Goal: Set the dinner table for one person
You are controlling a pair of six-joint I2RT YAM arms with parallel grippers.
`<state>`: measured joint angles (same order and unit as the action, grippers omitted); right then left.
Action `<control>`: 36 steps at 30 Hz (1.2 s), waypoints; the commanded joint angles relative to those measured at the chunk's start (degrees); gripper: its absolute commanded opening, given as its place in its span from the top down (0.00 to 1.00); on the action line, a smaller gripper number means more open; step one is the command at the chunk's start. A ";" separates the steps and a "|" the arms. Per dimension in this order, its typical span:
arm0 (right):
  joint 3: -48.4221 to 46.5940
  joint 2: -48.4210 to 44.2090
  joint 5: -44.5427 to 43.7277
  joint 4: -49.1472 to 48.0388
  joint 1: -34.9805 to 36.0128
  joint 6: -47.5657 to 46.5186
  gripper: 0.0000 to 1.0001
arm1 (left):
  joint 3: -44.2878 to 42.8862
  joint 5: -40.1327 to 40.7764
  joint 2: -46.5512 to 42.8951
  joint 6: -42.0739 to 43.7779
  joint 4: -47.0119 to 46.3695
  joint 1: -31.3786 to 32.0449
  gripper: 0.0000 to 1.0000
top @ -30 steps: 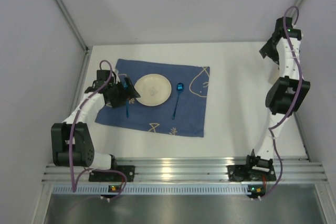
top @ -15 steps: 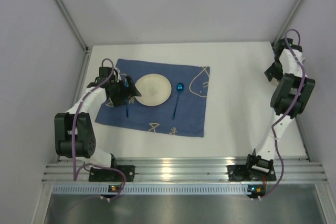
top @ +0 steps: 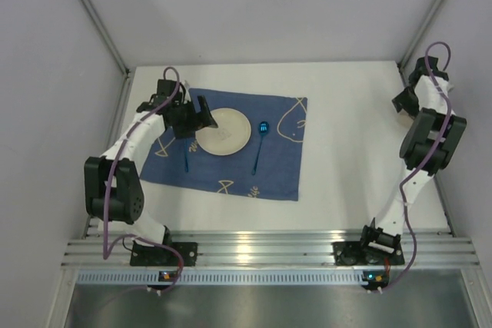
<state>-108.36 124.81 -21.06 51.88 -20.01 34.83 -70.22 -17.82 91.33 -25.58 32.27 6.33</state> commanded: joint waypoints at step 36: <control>-9.94 11.14 13.24 -12.06 -11.37 -7.58 0.10 | -0.54 11.94 -1.42 -8.34 8.86 21.18 0.02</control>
<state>-114.54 134.04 -6.72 43.92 -24.67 26.06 -71.02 -6.92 92.14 -32.80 39.51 26.70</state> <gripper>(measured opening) 0.914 0.982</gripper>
